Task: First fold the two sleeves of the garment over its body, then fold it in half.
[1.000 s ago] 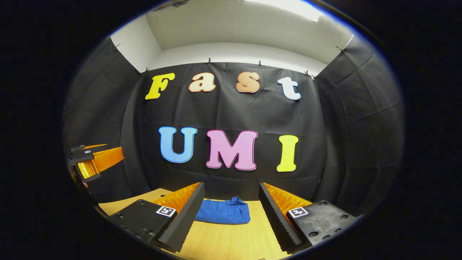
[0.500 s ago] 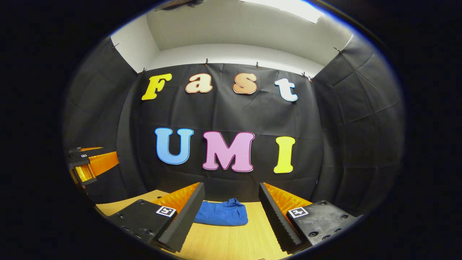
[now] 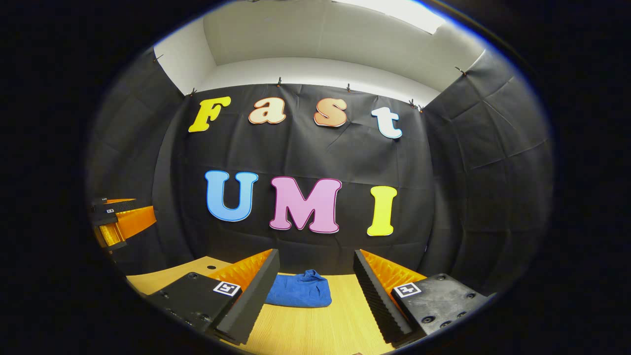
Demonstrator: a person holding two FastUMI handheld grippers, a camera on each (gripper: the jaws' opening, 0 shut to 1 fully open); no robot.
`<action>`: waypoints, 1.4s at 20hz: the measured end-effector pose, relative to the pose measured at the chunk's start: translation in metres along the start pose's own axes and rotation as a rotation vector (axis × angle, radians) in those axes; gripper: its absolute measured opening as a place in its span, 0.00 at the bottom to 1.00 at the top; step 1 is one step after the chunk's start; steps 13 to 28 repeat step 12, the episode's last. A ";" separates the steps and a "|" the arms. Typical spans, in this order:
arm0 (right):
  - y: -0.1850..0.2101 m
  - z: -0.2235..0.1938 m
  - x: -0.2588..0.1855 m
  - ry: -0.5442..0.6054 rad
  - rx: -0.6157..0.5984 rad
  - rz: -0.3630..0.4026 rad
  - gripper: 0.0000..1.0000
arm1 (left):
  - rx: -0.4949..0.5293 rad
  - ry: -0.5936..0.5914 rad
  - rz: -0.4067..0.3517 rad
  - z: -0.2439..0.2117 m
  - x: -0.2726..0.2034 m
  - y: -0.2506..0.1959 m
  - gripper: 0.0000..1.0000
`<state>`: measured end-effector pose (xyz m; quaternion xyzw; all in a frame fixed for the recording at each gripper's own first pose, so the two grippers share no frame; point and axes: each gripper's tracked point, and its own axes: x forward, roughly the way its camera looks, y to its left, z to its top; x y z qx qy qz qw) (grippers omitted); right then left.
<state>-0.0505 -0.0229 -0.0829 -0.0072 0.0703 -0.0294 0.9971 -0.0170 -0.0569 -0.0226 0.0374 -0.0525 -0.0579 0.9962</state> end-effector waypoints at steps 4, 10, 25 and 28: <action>-0.010 0.009 -0.004 -0.008 -0.007 -0.005 0.96 | -0.008 -0.005 -0.002 0.004 -0.002 0.000 0.81; -0.013 0.011 -0.016 0.000 -0.017 -0.003 0.96 | -0.007 -0.005 -0.012 0.004 -0.011 -0.008 0.81; -0.013 0.011 -0.020 0.004 -0.015 -0.002 0.96 | -0.010 -0.002 -0.014 0.002 -0.014 -0.009 0.81; -0.013 0.011 -0.020 0.004 -0.015 -0.002 0.96 | -0.010 -0.002 -0.014 0.002 -0.014 -0.009 0.81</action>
